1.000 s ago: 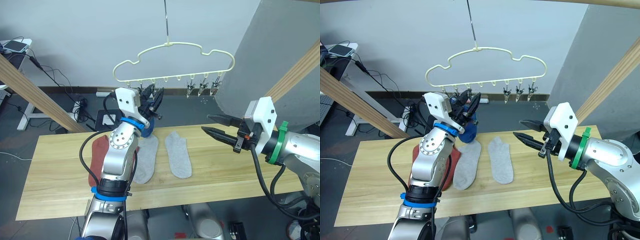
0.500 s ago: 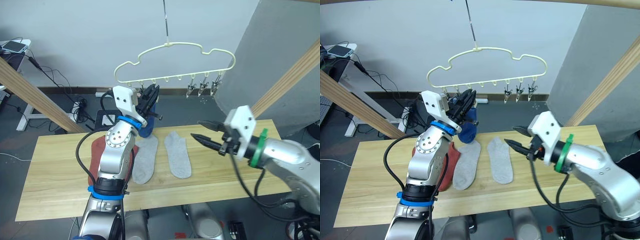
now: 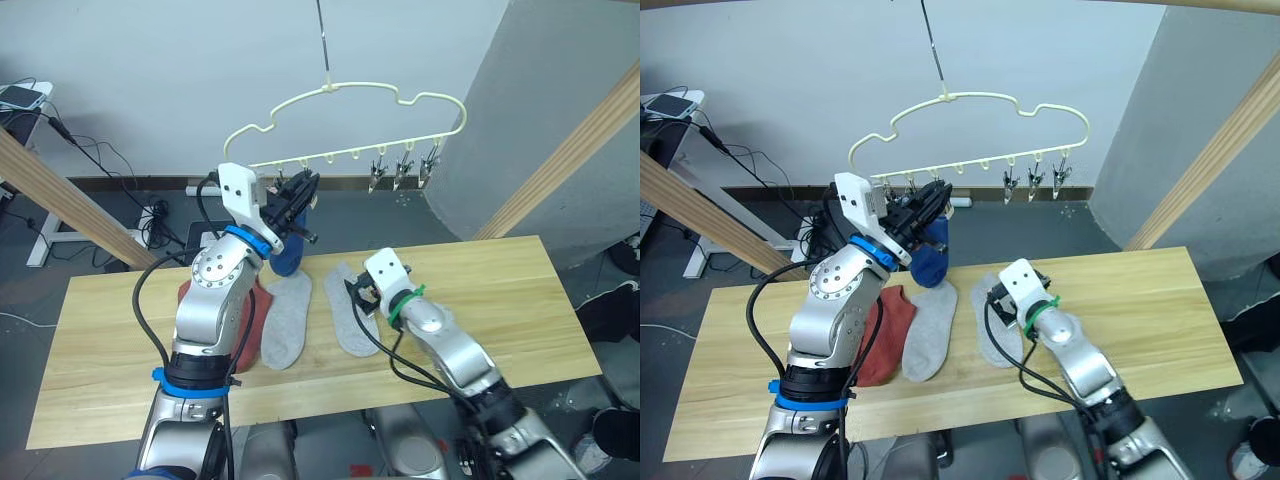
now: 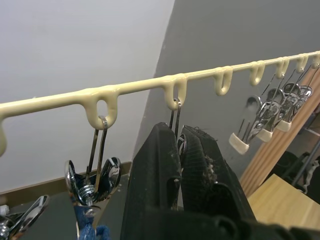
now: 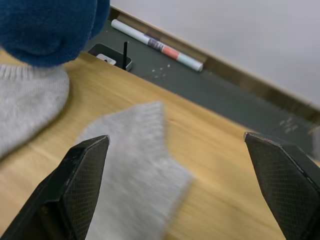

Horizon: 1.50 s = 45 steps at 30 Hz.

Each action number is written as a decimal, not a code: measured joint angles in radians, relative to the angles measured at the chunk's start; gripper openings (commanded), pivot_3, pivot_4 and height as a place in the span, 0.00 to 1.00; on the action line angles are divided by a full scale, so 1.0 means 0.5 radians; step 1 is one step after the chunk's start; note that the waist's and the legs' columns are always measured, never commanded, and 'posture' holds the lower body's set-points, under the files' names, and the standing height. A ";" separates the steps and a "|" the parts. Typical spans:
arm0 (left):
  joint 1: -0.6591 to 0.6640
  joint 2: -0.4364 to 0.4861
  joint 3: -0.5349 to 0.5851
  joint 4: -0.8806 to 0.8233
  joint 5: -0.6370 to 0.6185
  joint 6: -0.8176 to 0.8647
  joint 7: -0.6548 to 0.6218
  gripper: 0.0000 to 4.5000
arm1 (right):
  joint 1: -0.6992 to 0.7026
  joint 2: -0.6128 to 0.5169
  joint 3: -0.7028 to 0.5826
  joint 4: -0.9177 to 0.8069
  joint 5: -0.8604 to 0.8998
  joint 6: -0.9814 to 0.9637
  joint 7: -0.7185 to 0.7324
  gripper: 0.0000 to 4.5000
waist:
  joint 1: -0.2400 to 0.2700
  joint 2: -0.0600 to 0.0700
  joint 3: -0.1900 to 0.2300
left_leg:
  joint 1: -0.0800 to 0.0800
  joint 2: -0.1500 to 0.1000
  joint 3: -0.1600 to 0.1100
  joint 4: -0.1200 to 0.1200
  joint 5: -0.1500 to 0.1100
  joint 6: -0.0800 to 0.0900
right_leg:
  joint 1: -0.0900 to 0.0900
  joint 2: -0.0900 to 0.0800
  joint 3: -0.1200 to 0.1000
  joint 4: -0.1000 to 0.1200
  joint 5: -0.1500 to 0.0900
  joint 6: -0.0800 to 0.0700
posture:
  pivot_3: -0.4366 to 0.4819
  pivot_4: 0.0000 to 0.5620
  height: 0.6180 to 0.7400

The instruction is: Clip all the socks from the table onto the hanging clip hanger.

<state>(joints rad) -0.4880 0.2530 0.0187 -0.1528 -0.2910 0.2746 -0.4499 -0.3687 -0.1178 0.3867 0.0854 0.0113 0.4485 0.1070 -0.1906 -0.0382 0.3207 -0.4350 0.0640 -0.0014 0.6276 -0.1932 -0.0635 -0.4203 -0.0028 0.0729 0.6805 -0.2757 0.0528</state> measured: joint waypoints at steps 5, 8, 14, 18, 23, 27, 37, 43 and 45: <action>0.001 0.017 0.015 -0.001 -0.043 0.049 -0.021 0.02 | -0.009 0.136 -0.019 0.251 -0.052 -0.141 0.005 1.00 | 0.001 0.000 0.000 | 0.000 0.000 0.000 0.000 0.000 0.000 | 0.000 0.000 0.000 0.000 0.002 -0.004 | 0.18 0.56 0.93; 0.003 0.023 0.016 -0.002 -0.046 0.053 -0.037 0.02 | -0.019 0.181 -0.029 0.373 -0.071 -0.183 0.003 1.00 | 0.000 0.000 0.000 | 0.000 0.000 0.000 0.000 0.000 0.000 | 0.000 0.000 -0.001 0.000 0.003 -0.004 | 0.18 0.55 0.93; 0.005 0.047 0.017 -0.015 -0.071 0.091 -0.071 0.02 | -0.087 0.208 -0.089 0.487 -0.100 -0.223 0.031 0.63 | 0.000 0.000 0.000 | 0.000 0.000 -0.001 0.000 0.000 0.000 | 0.000 0.000 -0.001 0.001 0.003 -0.004 | 0.18 0.55 0.93; 0.005 0.069 0.034 -0.017 -0.134 0.136 -0.108 0.02 | -0.090 0.190 -0.100 0.496 -0.140 -0.240 0.074 0.31 | 0.000 0.000 0.000 | 0.000 0.000 -0.001 0.000 0.000 0.000 | 0.000 0.000 -0.001 0.001 0.003 -0.004 | 0.18 0.55 0.93; -0.004 0.104 0.076 -0.017 -0.218 0.194 -0.144 0.02 | -0.066 0.083 -0.061 0.413 -0.228 -0.300 0.160 0.00 | 0.005 0.000 0.000 | 0.000 -0.001 0.000 0.001 0.000 0.000 | 0.000 -0.001 0.000 0.001 0.003 -0.003 | 0.18 0.55 0.93; -0.027 0.121 0.097 -0.015 -0.259 0.225 -0.173 0.02 | -0.065 -0.065 0.006 0.140 -0.337 -0.469 0.271 0.00 | 0.003 0.000 0.000 | 0.000 0.000 -0.001 0.000 0.000 0.000 | 0.000 0.001 -0.001 0.001 0.003 -0.003 | 0.17 0.55 0.93; -0.042 0.121 0.095 -0.015 -0.318 0.291 -0.215 0.02 | -0.122 -0.132 0.132 -0.044 -0.552 -0.863 0.376 0.00 | -0.005 0.000 0.000 | 0.000 0.000 0.000 0.001 0.000 0.000 | 0.000 -0.001 0.000 0.001 0.003 -0.003 | 0.16 0.54 0.93; -0.042 0.121 0.094 -0.015 -0.329 0.314 -0.218 0.02 | -0.255 -0.084 0.108 0.049 -0.591 -0.970 0.354 0.00 | -0.005 0.000 0.000 | 0.000 0.000 -0.001 0.000 0.000 0.000 | 0.000 0.000 -0.001 0.001 0.004 -0.004 | 0.17 0.54 0.93; -0.042 0.121 0.093 -0.016 -0.334 0.316 -0.219 0.02 | -0.265 -0.064 0.101 0.088 -0.590 -0.973 0.355 0.00 | -0.004 0.000 0.000 | 0.000 0.000 0.000 0.000 0.000 0.000 | 0.000 -0.001 -0.001 0.001 0.004 -0.004 | 0.17 0.54 0.93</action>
<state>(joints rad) -0.5092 0.3137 0.0654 -0.1606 -0.4578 0.4326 -0.5592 -0.5013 -0.1500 0.4372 0.1296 -0.2835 -0.0381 0.2843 -0.1928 -0.0382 0.3206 -0.4350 0.0639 -0.0016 0.6278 -0.1931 -0.0635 -0.4203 -0.0031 0.0725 0.6811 -0.2738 0.0508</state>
